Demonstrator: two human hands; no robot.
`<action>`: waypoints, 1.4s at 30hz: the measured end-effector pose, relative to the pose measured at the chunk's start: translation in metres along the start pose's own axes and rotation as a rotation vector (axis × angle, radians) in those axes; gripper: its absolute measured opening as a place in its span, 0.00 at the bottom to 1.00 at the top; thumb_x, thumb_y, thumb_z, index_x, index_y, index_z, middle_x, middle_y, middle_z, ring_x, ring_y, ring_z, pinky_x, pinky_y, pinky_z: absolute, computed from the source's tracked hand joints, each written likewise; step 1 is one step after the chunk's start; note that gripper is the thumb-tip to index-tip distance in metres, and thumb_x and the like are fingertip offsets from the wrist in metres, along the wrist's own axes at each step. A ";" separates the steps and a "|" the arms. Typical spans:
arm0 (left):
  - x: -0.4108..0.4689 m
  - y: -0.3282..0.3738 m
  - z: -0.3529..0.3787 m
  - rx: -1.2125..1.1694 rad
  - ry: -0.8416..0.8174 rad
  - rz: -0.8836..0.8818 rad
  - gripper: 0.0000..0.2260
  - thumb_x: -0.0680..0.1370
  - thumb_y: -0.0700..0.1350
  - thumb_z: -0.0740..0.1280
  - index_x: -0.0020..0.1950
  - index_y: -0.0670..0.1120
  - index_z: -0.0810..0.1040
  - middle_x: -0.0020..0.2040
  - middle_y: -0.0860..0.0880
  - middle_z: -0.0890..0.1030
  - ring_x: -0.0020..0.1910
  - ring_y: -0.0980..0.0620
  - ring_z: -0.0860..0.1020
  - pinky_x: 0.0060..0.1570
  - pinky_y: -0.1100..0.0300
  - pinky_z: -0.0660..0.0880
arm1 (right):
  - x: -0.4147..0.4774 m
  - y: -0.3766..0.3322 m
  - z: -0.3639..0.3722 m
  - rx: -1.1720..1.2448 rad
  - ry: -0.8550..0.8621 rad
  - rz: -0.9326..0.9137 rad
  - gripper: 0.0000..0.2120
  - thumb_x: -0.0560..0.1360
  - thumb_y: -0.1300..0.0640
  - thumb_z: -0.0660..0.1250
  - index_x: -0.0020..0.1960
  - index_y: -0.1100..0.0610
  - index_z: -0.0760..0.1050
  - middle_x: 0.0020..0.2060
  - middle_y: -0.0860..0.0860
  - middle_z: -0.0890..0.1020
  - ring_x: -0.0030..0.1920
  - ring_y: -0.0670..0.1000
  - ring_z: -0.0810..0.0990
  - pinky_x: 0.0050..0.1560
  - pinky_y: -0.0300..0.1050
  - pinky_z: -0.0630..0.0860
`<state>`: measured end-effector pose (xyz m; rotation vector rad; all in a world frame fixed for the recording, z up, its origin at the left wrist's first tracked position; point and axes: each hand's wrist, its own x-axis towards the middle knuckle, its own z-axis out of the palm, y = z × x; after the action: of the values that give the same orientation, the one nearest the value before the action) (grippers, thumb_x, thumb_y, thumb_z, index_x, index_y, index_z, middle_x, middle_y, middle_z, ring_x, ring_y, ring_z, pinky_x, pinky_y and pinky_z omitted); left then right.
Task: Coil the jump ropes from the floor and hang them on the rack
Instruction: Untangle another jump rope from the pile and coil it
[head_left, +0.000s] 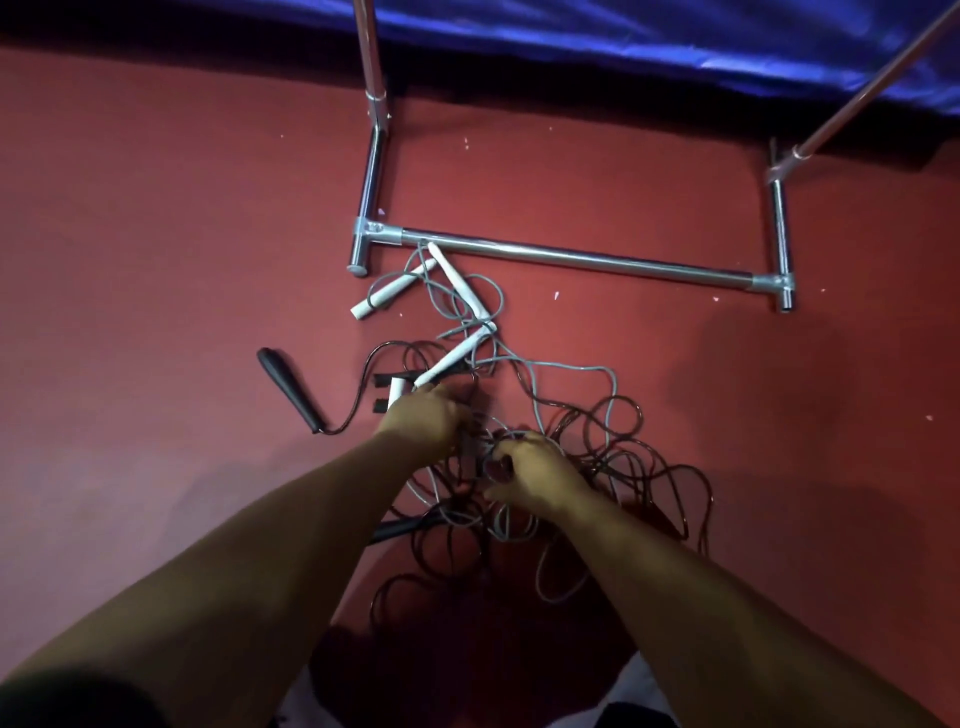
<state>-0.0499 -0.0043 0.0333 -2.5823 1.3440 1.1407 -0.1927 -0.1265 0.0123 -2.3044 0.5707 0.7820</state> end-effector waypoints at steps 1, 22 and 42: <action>0.001 0.001 -0.005 -0.041 0.001 -0.016 0.14 0.75 0.46 0.67 0.59 0.52 0.83 0.65 0.48 0.78 0.64 0.44 0.76 0.58 0.51 0.75 | 0.001 0.000 -0.003 0.048 0.019 0.000 0.20 0.63 0.47 0.78 0.52 0.52 0.81 0.51 0.55 0.82 0.53 0.56 0.78 0.56 0.46 0.75; -0.191 0.077 -0.240 -0.232 0.610 0.156 0.08 0.77 0.50 0.72 0.43 0.48 0.83 0.34 0.51 0.79 0.36 0.53 0.76 0.35 0.69 0.68 | -0.205 -0.125 -0.244 0.286 0.657 -0.321 0.05 0.76 0.57 0.70 0.47 0.56 0.85 0.33 0.41 0.80 0.35 0.37 0.75 0.45 0.38 0.70; -0.250 0.074 -0.208 -0.392 0.416 0.041 0.06 0.81 0.46 0.66 0.45 0.49 0.77 0.38 0.52 0.80 0.40 0.51 0.76 0.44 0.59 0.72 | -0.338 -0.139 -0.279 0.990 1.000 -0.503 0.07 0.79 0.64 0.64 0.46 0.61 0.80 0.27 0.52 0.73 0.24 0.46 0.69 0.27 0.36 0.66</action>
<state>-0.0700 0.0574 0.3610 -3.2335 1.3537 0.9913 -0.2540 -0.1532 0.4669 -1.5903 0.5482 -0.8121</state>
